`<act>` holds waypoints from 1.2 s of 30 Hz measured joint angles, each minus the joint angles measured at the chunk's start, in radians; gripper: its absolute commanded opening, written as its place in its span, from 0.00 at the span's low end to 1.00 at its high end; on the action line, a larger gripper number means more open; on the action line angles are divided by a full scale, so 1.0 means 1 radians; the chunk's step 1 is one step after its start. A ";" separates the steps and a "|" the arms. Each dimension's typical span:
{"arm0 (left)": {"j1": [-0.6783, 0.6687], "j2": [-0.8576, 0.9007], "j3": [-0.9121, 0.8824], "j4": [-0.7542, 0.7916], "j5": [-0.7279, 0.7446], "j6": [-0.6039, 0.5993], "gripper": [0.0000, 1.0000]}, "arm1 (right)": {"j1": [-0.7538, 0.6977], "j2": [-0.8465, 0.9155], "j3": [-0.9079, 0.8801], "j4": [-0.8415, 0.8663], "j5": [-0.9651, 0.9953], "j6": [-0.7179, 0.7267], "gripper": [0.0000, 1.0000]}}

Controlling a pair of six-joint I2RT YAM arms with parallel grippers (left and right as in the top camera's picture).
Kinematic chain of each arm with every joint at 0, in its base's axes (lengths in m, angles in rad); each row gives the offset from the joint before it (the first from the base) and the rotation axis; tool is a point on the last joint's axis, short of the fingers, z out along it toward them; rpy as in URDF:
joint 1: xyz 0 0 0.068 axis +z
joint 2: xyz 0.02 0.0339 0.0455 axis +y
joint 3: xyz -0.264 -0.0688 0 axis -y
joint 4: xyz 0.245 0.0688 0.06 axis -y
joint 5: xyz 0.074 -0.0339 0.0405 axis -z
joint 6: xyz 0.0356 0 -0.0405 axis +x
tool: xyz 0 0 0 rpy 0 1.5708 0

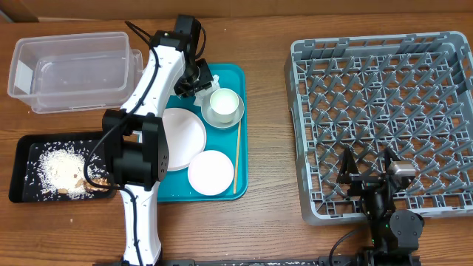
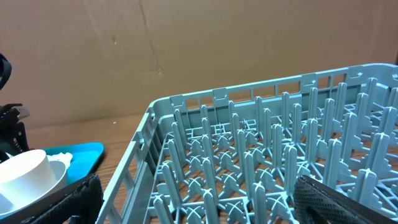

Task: Sort waste into correct bins and load items into the dishwasher
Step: 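Grasp the crumpled white tissue on the teal tray with the left gripper, then carry the tissue into the clear plastic bin and release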

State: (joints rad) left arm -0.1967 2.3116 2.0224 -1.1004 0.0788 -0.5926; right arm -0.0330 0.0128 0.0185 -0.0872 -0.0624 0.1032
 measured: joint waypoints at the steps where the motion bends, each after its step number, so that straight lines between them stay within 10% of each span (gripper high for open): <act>1: 0.000 0.000 0.000 0.000 0.000 0.000 0.37 | 0.000 0.000 0.000 0.000 0.000 0.000 1.00; 5: -0.010 0.002 0.000 0.000 0.007 0.002 0.33 | 0.000 0.000 0.000 0.001 0.000 0.000 1.00; 9: -0.027 0.002 0.000 -0.004 0.013 0.027 0.04 | 0.000 0.000 0.000 0.000 0.000 0.000 1.00; 21: 0.004 0.002 0.042 -0.089 0.026 0.045 0.04 | 0.000 0.000 0.000 0.000 0.000 0.000 1.00; 36: 0.085 0.005 0.614 -0.365 0.094 0.050 0.04 | 0.000 0.000 0.000 0.001 0.000 0.000 1.00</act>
State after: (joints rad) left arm -0.1112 2.3165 2.6366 -1.4658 0.1730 -0.5430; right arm -0.0330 0.0128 0.0185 -0.0864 -0.0624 0.1036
